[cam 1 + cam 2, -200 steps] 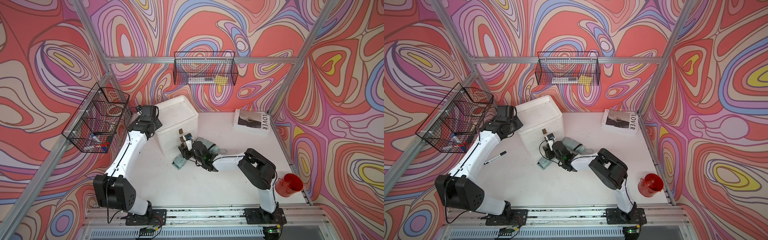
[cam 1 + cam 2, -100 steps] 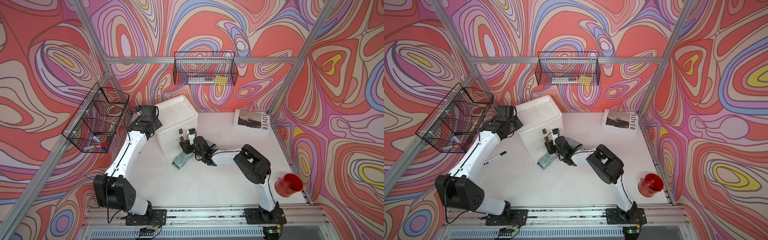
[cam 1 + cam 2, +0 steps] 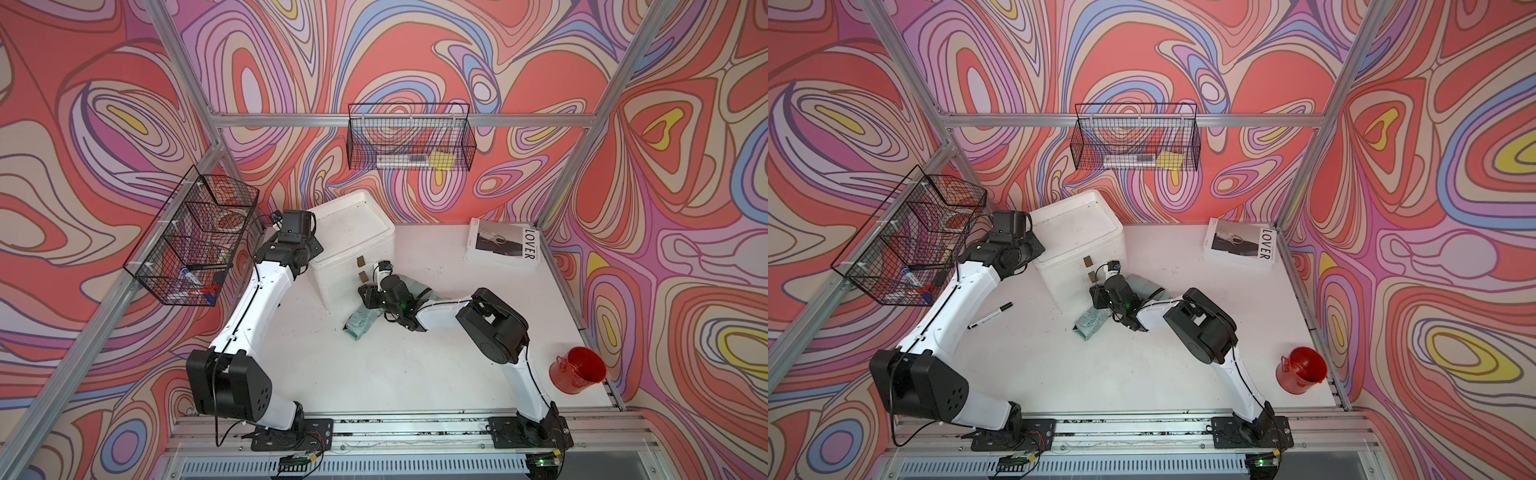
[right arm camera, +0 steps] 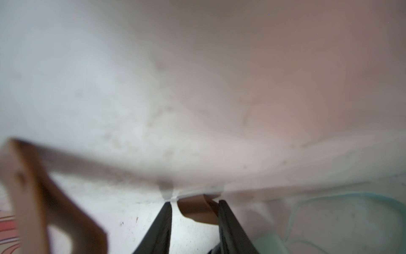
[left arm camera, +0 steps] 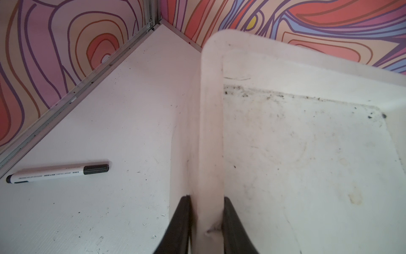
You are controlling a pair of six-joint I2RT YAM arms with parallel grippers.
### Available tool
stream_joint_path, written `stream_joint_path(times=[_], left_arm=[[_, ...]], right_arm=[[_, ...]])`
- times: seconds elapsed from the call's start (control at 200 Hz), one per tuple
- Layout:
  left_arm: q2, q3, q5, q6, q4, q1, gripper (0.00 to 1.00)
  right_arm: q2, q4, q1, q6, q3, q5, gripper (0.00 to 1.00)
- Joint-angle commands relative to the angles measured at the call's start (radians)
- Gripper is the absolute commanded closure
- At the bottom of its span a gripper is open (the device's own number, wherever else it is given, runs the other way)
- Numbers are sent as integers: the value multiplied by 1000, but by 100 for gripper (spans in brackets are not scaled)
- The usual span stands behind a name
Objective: Place the umbrella in the drawer by color
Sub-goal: Open the drawer in the storage box.
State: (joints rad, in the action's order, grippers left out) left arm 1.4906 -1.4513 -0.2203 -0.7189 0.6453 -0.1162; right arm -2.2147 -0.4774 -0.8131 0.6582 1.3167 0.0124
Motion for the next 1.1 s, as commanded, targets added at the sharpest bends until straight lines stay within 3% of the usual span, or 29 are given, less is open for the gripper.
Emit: stream_joint_path(times=[0.0, 0.075, 0.441, 0.511, 0.871, 1.097], left_arm=[[-15, 12, 122, -40, 50, 3, 95], [-17, 14, 122, -40, 50, 3, 95], [-15, 14, 132, -39, 46, 3, 95], [-15, 14, 131, -37, 46, 3, 95], [-9, 12, 99, -39, 53, 6, 95], [5, 12, 68, -33, 56, 6, 95]], right_arm=[[-38, 72, 3, 54, 42, 46, 64], [-48, 83, 3, 60, 55, 52, 66], [-36, 58, 4, -38, 82, 37, 90], [-36, 32, 6, -76, 80, 13, 100], [111, -1, 20, -135, -90, -12, 100], [247, 76, 17, -67, -216, -32, 100]])
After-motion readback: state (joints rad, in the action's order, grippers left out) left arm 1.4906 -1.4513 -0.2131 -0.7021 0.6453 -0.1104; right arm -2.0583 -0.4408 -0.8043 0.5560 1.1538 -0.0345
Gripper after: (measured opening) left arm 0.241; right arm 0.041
